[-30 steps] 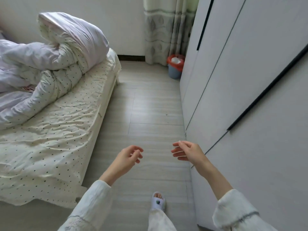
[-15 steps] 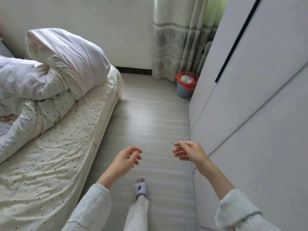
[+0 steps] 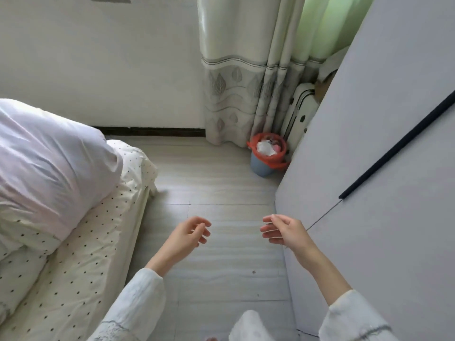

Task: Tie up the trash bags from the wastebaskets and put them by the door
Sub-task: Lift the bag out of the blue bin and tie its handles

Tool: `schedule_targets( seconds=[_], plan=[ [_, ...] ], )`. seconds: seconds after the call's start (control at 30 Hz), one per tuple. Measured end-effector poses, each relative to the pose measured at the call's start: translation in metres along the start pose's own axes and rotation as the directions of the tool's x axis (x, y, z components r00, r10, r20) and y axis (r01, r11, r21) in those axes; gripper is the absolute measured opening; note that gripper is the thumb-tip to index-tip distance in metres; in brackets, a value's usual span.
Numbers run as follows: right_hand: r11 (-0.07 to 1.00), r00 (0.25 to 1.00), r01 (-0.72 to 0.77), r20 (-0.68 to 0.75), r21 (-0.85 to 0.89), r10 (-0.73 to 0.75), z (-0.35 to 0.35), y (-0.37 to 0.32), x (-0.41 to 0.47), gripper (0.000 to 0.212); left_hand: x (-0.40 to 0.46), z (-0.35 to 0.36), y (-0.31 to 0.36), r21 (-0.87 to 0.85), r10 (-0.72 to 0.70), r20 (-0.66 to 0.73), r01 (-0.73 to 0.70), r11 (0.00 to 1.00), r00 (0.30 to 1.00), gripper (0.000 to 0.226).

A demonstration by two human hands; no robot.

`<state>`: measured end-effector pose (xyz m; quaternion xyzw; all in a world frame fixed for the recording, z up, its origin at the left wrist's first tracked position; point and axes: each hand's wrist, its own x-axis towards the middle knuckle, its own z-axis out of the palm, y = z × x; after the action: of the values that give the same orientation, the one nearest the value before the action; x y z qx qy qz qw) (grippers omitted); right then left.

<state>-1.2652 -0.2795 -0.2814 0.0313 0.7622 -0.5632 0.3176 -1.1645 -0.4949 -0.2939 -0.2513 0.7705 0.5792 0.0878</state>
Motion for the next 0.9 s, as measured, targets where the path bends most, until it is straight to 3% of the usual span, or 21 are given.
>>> schedule_targets(
  seconds=[0.4, 0.6, 0.9],
  plan=[
    [0.979, 0.982, -0.168, -0.067, 0.114, 0.176, -0.057, -0.110, 0.314, 0.023, 0.313, -0.026, 0.079, 0.061, -0.164, 0.064, 0.160, 0.985, 0.984, 0.024],
    [0.961, 0.962, -0.248, -0.088, 0.126, 0.260, -0.087, -0.171, 0.425, 0.024, 0.449, -0.040, 0.133, 0.047, -0.208, 0.109, 0.204, 0.978, 0.972, 0.026],
    [0.877, 0.878, -0.363, -0.200, 0.314, 0.435, -0.111, -0.184, 0.606, 0.018, 0.662, -0.020, 0.153, 0.265, -0.330, 0.318, 0.251, 0.931, 0.889, 0.026]
  ],
)
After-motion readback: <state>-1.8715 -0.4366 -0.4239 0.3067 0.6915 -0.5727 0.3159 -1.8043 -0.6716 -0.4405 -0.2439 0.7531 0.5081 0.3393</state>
